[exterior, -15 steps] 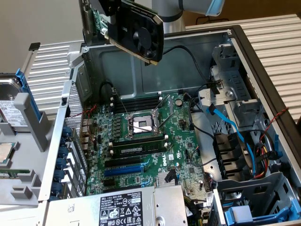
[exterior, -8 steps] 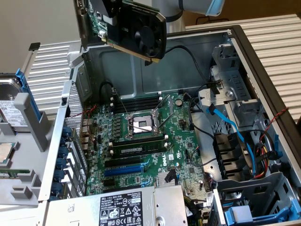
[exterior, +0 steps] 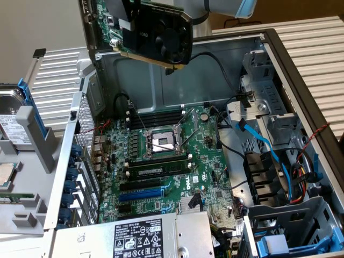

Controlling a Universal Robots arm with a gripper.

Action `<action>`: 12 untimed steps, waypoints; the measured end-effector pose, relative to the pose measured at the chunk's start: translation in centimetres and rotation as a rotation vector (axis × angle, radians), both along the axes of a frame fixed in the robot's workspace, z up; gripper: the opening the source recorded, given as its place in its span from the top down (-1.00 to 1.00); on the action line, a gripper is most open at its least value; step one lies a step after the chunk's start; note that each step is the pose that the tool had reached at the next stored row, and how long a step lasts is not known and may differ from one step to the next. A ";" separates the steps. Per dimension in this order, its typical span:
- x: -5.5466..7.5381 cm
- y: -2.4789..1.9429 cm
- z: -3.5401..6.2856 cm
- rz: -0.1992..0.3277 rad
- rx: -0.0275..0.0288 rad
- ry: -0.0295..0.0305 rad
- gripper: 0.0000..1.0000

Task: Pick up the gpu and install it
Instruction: 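Insert the gpu into the slot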

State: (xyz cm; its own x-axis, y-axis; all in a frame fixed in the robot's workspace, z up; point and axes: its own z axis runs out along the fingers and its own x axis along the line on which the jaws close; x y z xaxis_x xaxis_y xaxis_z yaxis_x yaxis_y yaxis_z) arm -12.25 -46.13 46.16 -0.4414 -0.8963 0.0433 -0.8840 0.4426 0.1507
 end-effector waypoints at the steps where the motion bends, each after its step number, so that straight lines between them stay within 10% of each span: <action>1: 0.0 0.00 0.01 0.000 -0.0002 0.0001 0.43; 12: 0.0 0.01 -0.06 0.183 -0.0005 0.0001 0.43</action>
State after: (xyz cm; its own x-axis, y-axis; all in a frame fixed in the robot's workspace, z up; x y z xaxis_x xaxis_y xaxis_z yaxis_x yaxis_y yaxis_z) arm -12.25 -46.12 46.10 -0.2705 -0.9617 0.0437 -0.9499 0.2740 0.1506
